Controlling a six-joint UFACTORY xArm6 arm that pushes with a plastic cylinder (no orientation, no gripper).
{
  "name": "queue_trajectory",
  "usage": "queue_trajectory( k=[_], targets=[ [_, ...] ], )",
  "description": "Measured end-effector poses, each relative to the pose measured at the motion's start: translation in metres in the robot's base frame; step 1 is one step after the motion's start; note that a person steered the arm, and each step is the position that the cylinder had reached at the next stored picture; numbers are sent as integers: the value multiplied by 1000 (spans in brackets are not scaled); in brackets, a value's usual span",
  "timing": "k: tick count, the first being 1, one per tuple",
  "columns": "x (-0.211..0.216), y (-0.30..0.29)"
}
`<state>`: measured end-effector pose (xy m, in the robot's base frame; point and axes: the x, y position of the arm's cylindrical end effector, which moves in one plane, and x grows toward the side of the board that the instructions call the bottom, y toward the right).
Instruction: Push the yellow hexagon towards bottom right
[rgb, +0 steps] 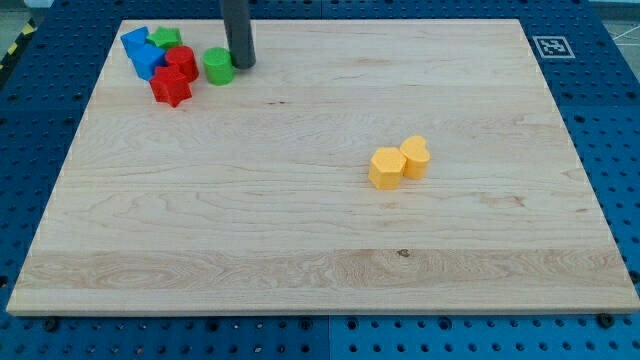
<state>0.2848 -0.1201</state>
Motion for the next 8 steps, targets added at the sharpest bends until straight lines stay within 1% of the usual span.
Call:
queue_trajectory(
  k=[2, 3, 4, 5, 6, 7, 8],
  targets=[
    [0, -32],
    [1, 10],
    [4, 34],
    [5, 34],
    [28, 54],
    [116, 109],
    [139, 120]
  ],
)
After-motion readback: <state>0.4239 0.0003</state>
